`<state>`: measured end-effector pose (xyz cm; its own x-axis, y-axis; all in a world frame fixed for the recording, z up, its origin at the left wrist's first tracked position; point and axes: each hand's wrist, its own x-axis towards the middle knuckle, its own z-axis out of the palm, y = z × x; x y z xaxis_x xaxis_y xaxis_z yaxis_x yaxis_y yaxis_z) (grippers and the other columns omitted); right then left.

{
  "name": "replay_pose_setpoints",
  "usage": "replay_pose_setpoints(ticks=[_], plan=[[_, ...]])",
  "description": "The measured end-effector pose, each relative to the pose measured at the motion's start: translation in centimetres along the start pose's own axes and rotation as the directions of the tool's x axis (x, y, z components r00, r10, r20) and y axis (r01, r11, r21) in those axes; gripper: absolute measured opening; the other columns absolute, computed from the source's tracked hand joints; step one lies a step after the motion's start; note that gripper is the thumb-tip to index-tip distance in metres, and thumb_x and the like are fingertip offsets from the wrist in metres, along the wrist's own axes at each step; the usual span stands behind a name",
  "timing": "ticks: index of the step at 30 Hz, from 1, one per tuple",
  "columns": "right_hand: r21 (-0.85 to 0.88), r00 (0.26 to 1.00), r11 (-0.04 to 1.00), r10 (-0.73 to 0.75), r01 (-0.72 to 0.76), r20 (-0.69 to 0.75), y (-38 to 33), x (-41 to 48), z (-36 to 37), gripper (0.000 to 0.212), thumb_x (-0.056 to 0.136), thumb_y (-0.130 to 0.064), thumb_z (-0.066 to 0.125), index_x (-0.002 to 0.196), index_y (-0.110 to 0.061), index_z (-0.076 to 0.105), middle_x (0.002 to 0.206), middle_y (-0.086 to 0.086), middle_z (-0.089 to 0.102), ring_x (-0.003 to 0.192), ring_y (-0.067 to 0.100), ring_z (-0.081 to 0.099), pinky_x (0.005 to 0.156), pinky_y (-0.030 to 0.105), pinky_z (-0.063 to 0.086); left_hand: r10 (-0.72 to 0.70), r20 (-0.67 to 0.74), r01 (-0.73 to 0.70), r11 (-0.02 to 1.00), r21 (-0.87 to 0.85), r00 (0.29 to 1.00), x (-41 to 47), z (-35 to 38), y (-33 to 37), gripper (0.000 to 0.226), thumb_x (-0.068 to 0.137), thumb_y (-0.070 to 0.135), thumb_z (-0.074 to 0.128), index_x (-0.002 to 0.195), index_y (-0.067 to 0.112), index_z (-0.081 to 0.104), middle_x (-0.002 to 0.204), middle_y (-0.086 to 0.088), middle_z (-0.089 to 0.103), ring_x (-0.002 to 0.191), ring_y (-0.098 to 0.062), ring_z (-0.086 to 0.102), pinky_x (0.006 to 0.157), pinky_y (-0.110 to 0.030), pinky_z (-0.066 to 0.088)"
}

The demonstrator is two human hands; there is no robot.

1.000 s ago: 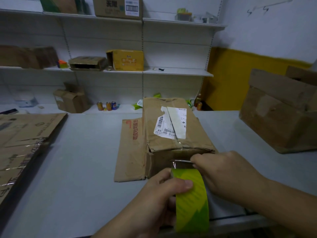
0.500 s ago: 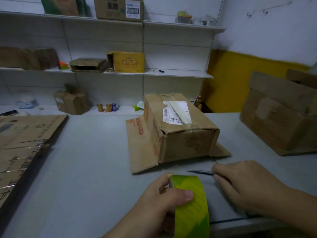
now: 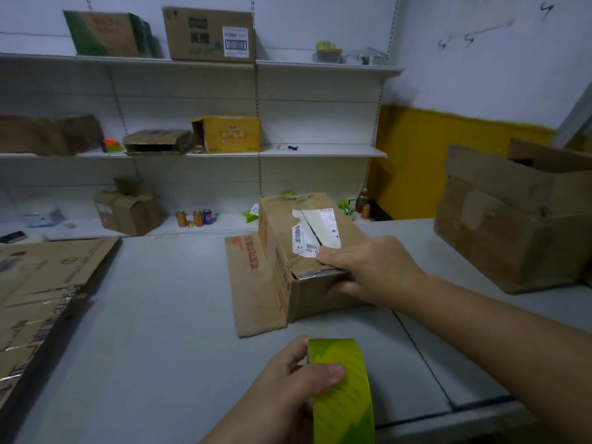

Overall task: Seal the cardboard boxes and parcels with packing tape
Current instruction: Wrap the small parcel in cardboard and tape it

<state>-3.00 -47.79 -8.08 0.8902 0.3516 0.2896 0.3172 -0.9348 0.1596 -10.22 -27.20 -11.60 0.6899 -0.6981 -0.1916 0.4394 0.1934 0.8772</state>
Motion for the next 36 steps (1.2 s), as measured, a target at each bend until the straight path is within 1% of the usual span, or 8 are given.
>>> replay_pose_setpoints(ticks=[5,10,12,18,21,24,28,36], plan=[[-0.023,0.997,0.999,0.04,-0.039,0.073,0.1,0.2,-0.6,0.07,0.082,-0.065,0.056,0.145,-0.043,0.032,0.14,-0.004,0.053,0.121,0.022,0.052,0.085,0.031,0.041,0.024,-0.008,-0.024,0.999,0.029,1.0,0.0,0.2,0.1,0.041,0.05,0.003,0.067,0.091,0.002,0.069,0.074,-0.019,0.069,0.057,-0.026,0.068,0.046,-0.025,0.052],[0.561,0.948,0.784,0.318,-0.265,0.004,2.1,-0.5,-2.6,0.08,0.065,-0.069,0.066,0.137,-0.045,0.043,0.146,-0.009,0.045,0.133,0.016,0.042,0.106,0.04,0.039,0.064,0.025,-0.066,0.994,0.088,0.998,-0.8,-0.2,-0.6,0.065,0.032,0.018,0.076,0.094,0.003,0.064,0.068,-0.017,0.064,0.054,-0.024,0.063,0.049,-0.022,0.05],[0.548,0.934,0.769,0.352,-0.328,0.065,3.2,-1.1,-2.3,0.078,0.062,-0.078,0.06,0.131,-0.043,0.053,0.146,-0.016,0.043,0.136,0.014,0.038,0.106,0.042,0.04,0.079,0.052,-0.083,0.993,0.082,0.996,-1.3,-0.3,-0.7,0.067,0.031,0.015,0.075,0.095,0.002,0.063,0.069,-0.019,0.063,0.055,-0.025,0.064,0.048,-0.024,0.051],[0.604,0.95,0.734,0.259,-0.311,0.175,1.6,-2.1,-0.9,0.044,0.08,-0.045,0.071,0.121,-0.033,0.063,0.138,-0.018,0.049,0.126,0.003,0.045,0.101,0.027,0.039,0.149,0.082,-0.155,0.985,0.074,0.985,-3.6,-0.9,-0.2,0.075,0.018,0.007,0.085,0.091,0.003,0.071,0.077,-0.03,0.063,0.056,-0.03,0.064,0.047,-0.028,0.053],[0.611,0.949,0.756,0.315,-0.235,-0.024,0.0,-2.9,-2.6,0.059,0.071,-0.083,0.044,0.106,-0.037,0.059,0.113,-0.012,0.062,0.093,-0.005,0.055,0.075,0.015,0.044,0.213,0.04,-0.215,0.973,0.087,0.976,-5.1,-2.1,0.5,0.103,0.008,0.021,0.097,0.103,-0.001,0.066,0.083,-0.037,0.061,0.061,-0.034,0.063,0.049,-0.03,0.053],[0.607,0.946,0.769,0.314,-0.2,-0.086,-2.5,-4.9,-3.5,0.033,0.089,-0.064,0.037,0.086,-0.032,0.046,0.079,-0.007,0.056,0.065,0.002,0.051,0.053,0.015,0.036,0.292,0.015,-0.292,0.948,0.125,0.956,-6.9,-3.2,1.6,0.1,0.005,0.028,0.096,0.099,0.009,0.07,0.083,-0.031,0.065,0.065,-0.035,0.065,0.051,-0.03,0.053],[0.363,0.971,0.907,0.154,-0.212,0.182,-5.3,-8.1,-0.9,0.01,0.092,-0.045,0.053,0.088,-0.037,0.05,0.09,-0.014,0.049,0.079,0.002,0.048,0.068,0.017,0.041,0.346,0.014,-0.343,0.923,0.173,0.938,-7.9,-3.2,1.6,0.085,0.008,0.034,0.096,0.089,0.017,0.074,0.086,-0.028,0.068,0.071,-0.035,0.067,0.054,-0.033,0.055],[0.367,0.976,0.907,0.167,-0.209,0.143,-6.3,-8.5,2.3,0.035,0.089,-0.052,0.055,0.114,-0.03,0.067,0.102,-0.015,0.052,0.097,0.004,0.045,0.086,0.026,0.042,0.387,-0.096,-0.367,0.914,0.172,0.917,-7.2,-2.3,-1.0,0.11,0.013,0.034,0.097,0.111,0.005,0.058,0.082,-0.025,0.067,0.068,-0.033,0.064,0.057,-0.037,0.054]])
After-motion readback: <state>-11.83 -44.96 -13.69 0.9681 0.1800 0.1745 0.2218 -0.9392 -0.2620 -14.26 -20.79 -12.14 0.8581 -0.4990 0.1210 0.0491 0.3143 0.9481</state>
